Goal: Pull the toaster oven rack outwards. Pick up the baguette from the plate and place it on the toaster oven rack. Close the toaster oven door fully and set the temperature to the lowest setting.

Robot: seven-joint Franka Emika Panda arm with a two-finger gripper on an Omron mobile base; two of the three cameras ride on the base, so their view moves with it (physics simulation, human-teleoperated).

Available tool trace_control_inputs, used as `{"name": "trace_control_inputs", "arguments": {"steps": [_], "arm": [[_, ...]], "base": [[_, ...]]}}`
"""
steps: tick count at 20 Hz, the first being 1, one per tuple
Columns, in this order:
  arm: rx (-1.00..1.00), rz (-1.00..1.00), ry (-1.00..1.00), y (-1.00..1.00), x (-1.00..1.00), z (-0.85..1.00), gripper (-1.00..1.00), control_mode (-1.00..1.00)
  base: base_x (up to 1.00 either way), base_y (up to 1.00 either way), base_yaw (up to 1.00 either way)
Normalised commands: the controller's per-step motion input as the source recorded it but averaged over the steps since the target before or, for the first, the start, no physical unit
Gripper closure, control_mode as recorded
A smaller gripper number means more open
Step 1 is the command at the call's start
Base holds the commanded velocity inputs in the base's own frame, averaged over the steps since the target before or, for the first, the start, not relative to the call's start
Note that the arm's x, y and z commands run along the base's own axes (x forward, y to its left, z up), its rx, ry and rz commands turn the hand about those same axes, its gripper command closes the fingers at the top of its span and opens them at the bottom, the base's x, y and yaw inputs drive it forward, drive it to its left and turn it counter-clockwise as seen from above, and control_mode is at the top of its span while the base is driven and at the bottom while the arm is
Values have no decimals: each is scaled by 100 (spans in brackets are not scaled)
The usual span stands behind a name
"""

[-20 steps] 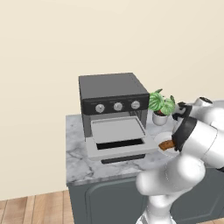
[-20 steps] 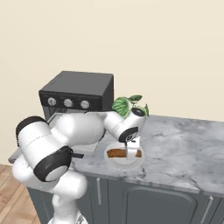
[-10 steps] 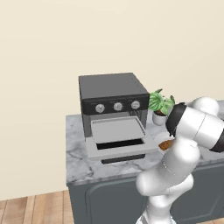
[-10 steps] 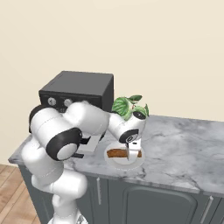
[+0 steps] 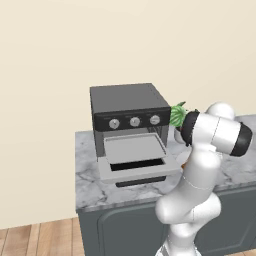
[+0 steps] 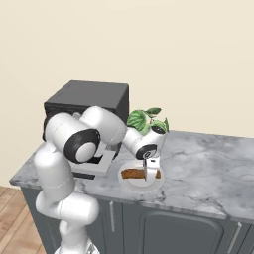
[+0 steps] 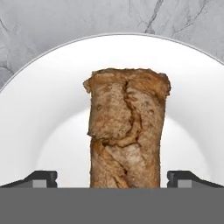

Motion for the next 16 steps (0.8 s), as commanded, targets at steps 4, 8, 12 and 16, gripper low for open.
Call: {"name": "trace_control_inputs", "arguments": {"steps": [4, 8, 12, 16], "arm": [[0, 0, 1, 0, 4, -35, -100, -100], [-1, 0, 0, 0, 0, -38, -100, -100], [-3, 0, 0, 0, 0, -37, -100, -100], [-7, 0, 0, 3, 0, -29, 100, -100]], "base": [[0, 0, 0], [0, 0, 0], [0, 0, 0], [0, 0, 0]]}}
